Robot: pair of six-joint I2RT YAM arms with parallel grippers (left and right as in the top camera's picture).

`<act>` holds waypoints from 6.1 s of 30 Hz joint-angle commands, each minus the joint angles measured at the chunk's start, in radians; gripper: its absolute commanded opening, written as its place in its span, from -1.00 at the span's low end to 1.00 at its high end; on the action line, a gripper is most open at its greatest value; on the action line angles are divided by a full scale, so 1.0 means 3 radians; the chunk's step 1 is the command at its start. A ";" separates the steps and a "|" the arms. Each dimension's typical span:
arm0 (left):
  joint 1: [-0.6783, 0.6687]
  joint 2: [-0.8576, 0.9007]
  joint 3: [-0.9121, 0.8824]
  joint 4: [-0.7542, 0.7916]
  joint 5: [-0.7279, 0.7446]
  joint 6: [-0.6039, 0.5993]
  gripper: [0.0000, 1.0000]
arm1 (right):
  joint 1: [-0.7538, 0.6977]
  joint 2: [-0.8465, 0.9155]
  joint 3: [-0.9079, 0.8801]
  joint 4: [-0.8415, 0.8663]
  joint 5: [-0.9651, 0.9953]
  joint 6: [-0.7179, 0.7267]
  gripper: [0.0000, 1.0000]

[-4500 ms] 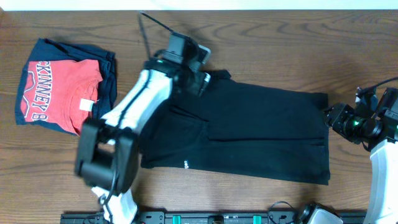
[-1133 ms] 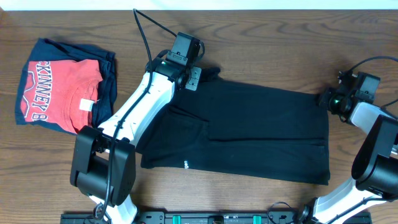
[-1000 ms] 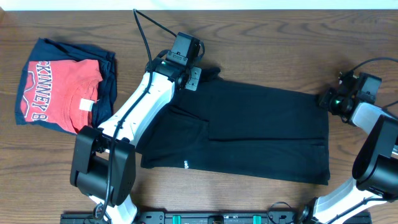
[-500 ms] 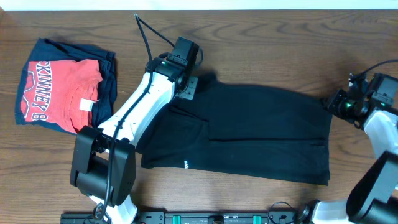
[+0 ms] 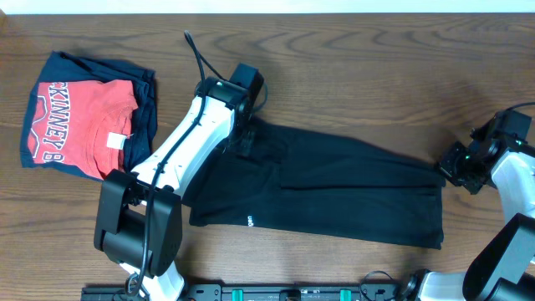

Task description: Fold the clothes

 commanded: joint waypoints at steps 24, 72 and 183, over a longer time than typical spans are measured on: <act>0.0108 -0.0275 -0.0102 -0.1193 -0.0003 -0.0195 -0.88 | -0.0028 -0.0277 0.0010 -0.0792 0.0408 -0.0094 -0.97; 0.0272 -0.0267 -0.1392 0.1083 0.0109 -0.0079 -0.53 | -0.0017 -0.0276 -0.0072 -0.0535 0.0150 -0.0019 0.14; -0.0618 -0.0336 -0.1358 0.0774 0.0985 0.0483 0.30 | 0.0388 -0.1165 -0.0698 0.0191 -0.0478 0.0042 -0.36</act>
